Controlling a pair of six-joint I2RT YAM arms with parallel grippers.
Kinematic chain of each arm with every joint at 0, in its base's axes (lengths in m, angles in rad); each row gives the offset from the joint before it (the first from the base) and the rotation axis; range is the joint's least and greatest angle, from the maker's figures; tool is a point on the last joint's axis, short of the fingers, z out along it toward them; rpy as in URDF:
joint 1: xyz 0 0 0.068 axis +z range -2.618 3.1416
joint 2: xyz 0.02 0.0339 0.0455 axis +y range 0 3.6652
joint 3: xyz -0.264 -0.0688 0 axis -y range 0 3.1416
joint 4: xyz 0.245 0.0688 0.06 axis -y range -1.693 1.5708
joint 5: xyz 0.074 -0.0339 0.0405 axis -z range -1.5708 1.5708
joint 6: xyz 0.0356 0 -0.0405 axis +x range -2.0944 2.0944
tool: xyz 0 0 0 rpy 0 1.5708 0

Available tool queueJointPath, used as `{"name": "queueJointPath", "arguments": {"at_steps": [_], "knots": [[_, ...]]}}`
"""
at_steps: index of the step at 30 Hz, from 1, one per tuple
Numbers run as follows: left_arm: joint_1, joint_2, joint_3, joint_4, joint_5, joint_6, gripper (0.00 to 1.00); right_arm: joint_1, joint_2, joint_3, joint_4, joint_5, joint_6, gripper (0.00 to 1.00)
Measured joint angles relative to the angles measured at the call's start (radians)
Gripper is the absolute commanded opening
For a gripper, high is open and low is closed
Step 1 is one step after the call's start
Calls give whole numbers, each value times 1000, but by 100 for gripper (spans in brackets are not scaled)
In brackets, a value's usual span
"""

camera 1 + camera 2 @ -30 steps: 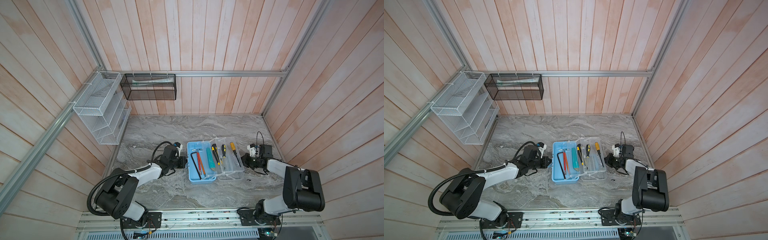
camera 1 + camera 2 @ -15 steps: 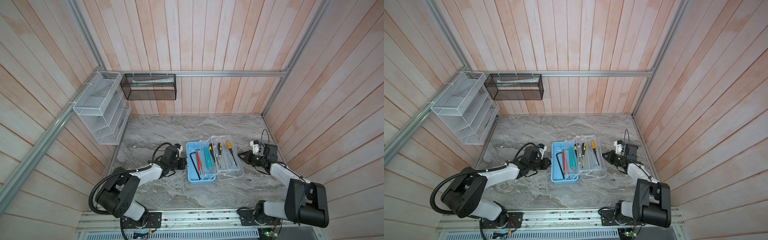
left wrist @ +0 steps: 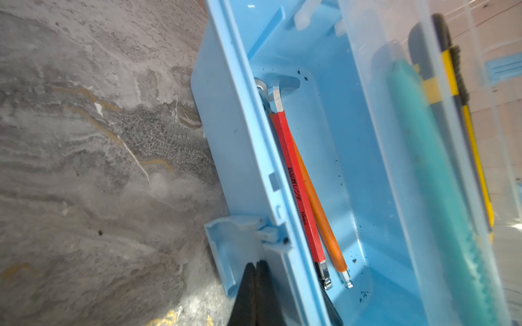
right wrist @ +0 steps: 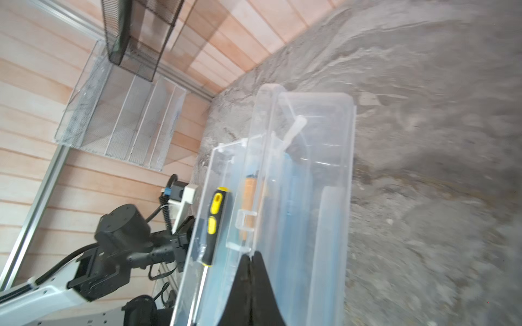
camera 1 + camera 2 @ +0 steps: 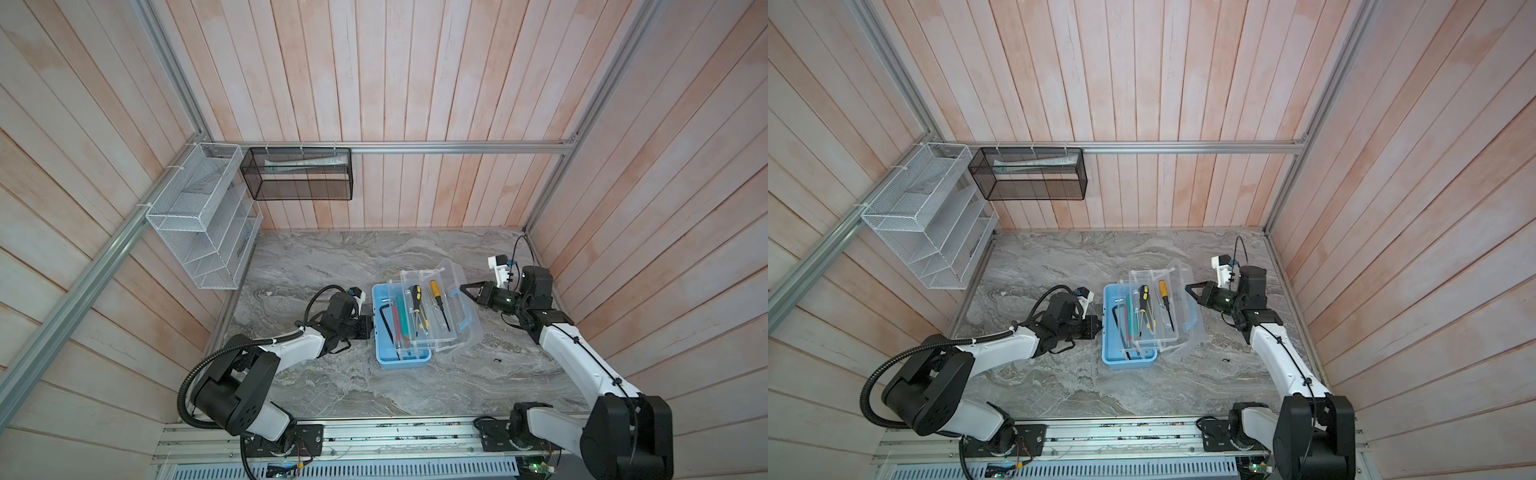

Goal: Pack the tool kit
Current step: 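Lift and fold the clear lid over the blue box with the right gripper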

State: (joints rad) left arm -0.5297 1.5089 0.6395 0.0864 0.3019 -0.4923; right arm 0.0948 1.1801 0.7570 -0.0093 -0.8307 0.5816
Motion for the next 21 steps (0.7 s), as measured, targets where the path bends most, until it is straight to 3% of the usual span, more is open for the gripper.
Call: {"name": "queueJointPath", "arguments": {"at_steps": [12,21], "knots": [[-3,-55,-51,27,-6,3,0,305,182,175,71,56,76,0],[40,-181,-113,34,-4,3,0,454,352,344,84,98,61,0]]}}
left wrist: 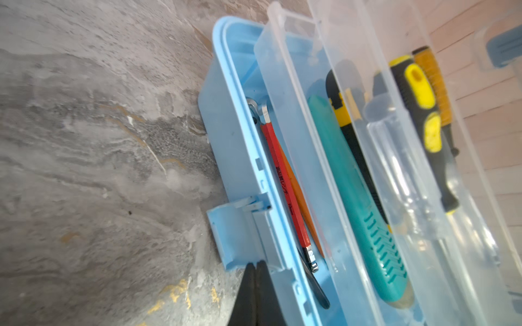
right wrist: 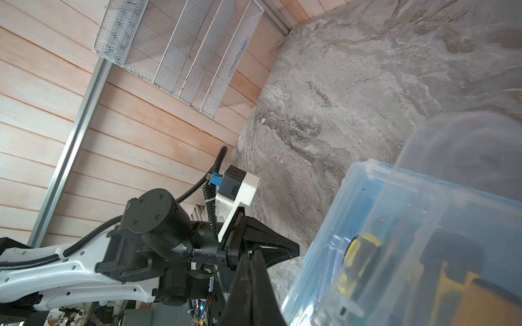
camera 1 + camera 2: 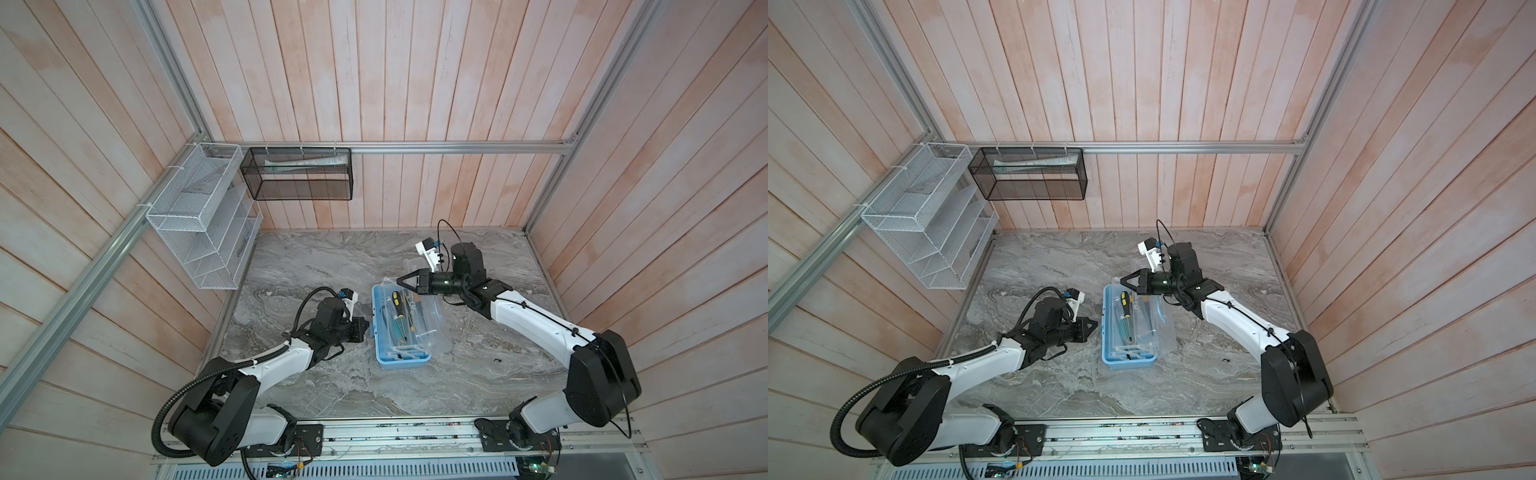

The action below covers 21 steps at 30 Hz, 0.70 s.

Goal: Pack the tool kit
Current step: 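Lift and fold the clear lid over the blue box with the right gripper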

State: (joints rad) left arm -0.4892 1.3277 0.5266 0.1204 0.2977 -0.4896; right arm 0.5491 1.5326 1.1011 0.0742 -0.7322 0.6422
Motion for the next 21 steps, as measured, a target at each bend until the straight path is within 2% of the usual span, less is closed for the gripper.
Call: {"name": "queueJointPath", "arguments": {"at_steps": [10,11,13,16,18,21], "knots": [[44,-115,-34,-40,-33,0,0,80,205,220,-84,21,-75,0],[46,-126,-34,-46,-38,0,0,80,205,233,-101,30,-86,3],[46,-138,-34,-53,-42,0,0,76,196,254,-129,51,-107,15],[46,-136,-34,-57,-44,0,0,56,160,253,-184,103,-146,22],[46,-123,-34,-60,-44,-3,10,31,123,231,-228,161,-174,33],[46,-98,-41,-56,-39,-13,13,-21,49,160,-298,281,-215,45]]}}
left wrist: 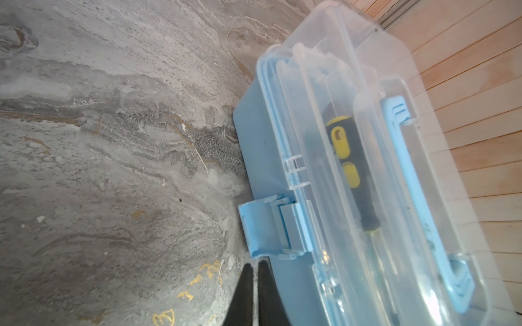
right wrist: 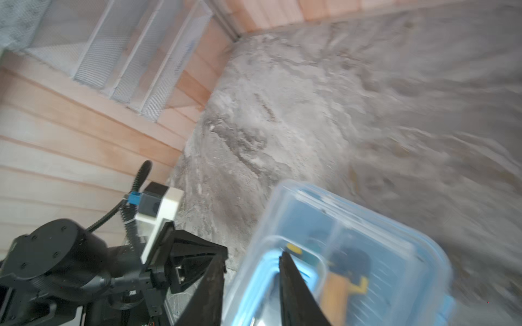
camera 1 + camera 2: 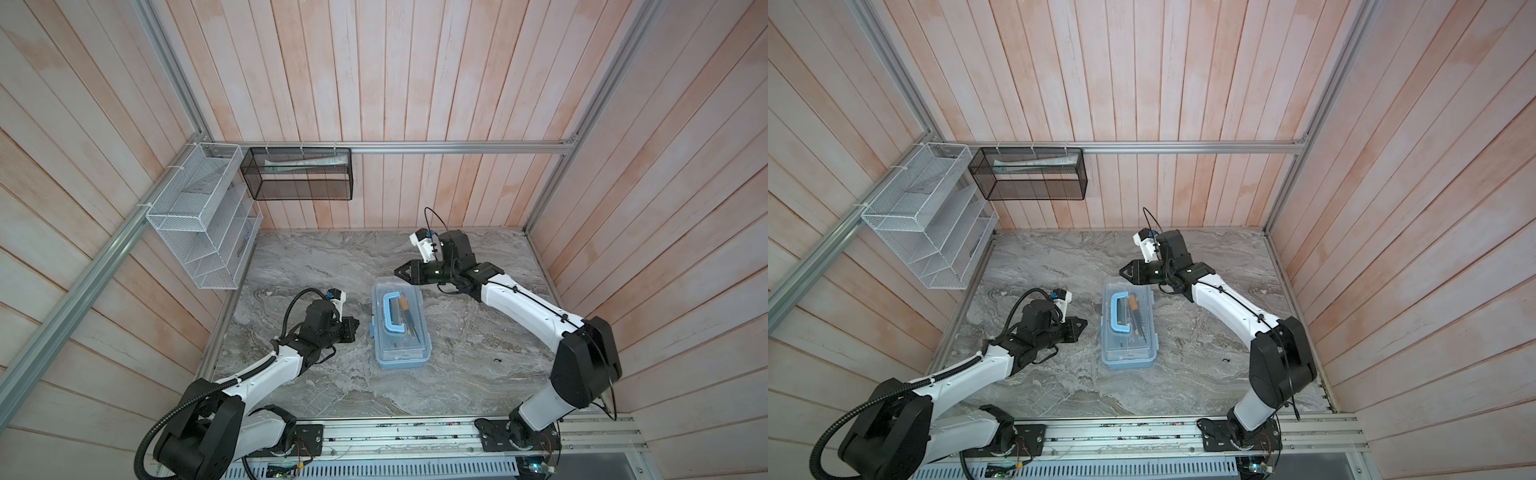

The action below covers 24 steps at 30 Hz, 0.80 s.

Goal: Pack the tool kit
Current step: 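Press the near lid latch with left gripper while right gripper holds lid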

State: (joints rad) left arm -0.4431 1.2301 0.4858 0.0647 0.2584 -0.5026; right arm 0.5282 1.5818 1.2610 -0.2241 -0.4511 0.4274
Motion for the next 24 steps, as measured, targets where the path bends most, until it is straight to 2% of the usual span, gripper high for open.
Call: {"name": "queueJointPath", "arguments": {"at_steps": [3,6,12,24], "knots": [[0,14,-13,19,26,-7,13,-45,-55,-88,-38,107,-35,53],[-18,18,-13,31,45,-6,13,-72,-78,-176,-34,140,-56,57],[-101,36,-10,32,47,2,8,-95,-41,-237,10,62,-87,60],[-273,72,13,-11,-56,-6,8,-94,101,-122,31,-29,-189,60]]}}
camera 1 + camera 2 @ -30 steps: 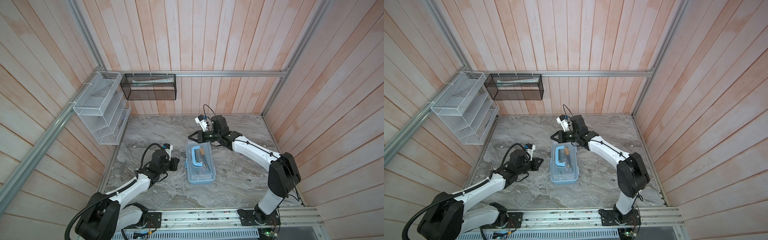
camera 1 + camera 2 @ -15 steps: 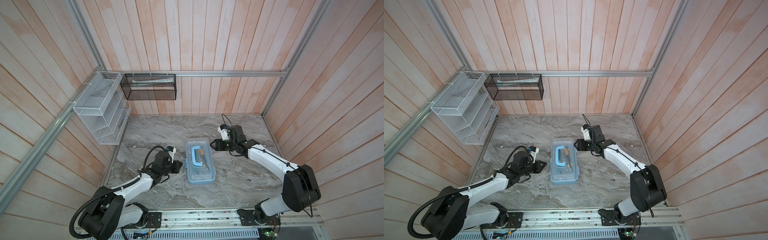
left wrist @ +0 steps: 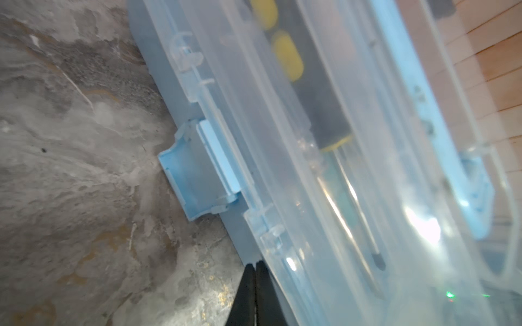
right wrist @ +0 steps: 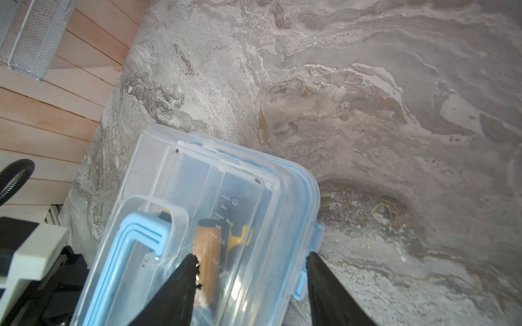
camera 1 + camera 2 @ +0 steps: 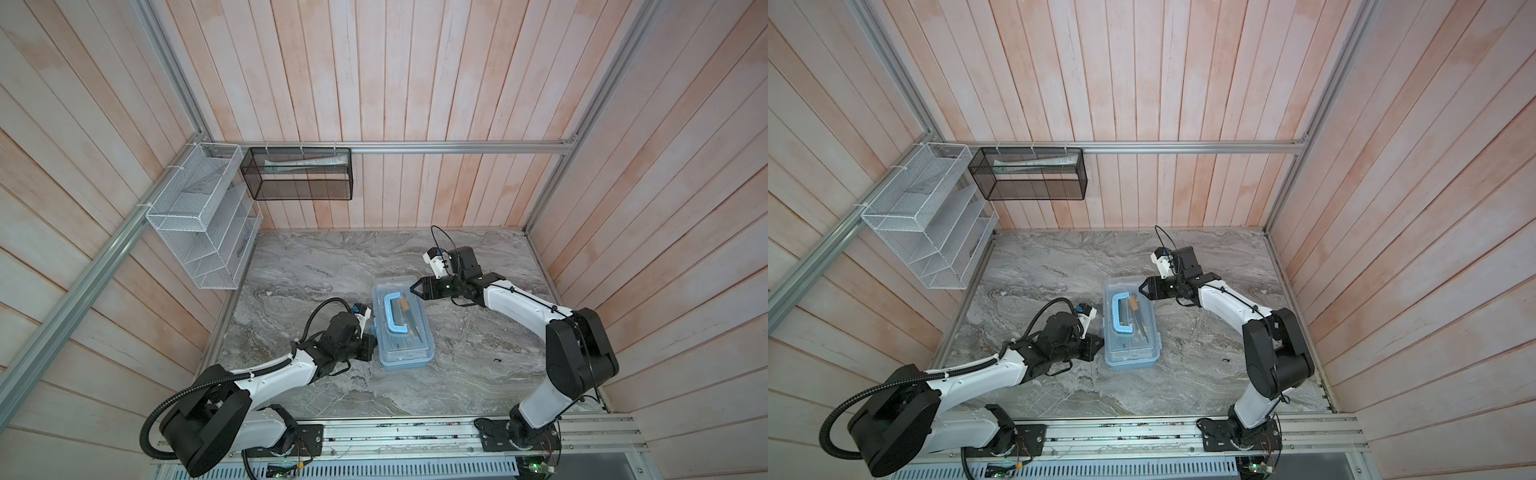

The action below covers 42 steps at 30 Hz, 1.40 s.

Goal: Pack the tool kit
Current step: 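Press the near lid latch with left gripper while right gripper holds lid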

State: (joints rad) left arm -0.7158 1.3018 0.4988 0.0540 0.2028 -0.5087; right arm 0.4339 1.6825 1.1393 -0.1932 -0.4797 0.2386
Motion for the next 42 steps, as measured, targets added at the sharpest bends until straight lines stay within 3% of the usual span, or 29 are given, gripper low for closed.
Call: {"name": "queueJointPath", "arguments": {"at_steps": [5,7,9,12,14,18,26,42], "knots": [[-76,71,38,15,-18,-14,8,0,18,11,9,-32,-16,60],[-85,75,38,16,-26,-17,16,0,28,21,8,-43,-25,60],[-88,71,38,0,-53,-21,39,-1,41,37,6,-46,-32,60],[-87,33,31,-50,-129,-19,88,-1,45,40,8,-46,-35,60],[-75,-6,2,-58,-166,-14,99,-1,45,38,15,-47,-34,59],[-55,-29,-42,-47,-212,-11,100,-5,41,19,43,-58,-30,59],[-79,82,-43,28,-362,28,99,-6,-2,-47,91,-63,-18,59],[-92,226,-62,297,-446,142,100,-6,-43,-116,145,-66,20,59]]}}
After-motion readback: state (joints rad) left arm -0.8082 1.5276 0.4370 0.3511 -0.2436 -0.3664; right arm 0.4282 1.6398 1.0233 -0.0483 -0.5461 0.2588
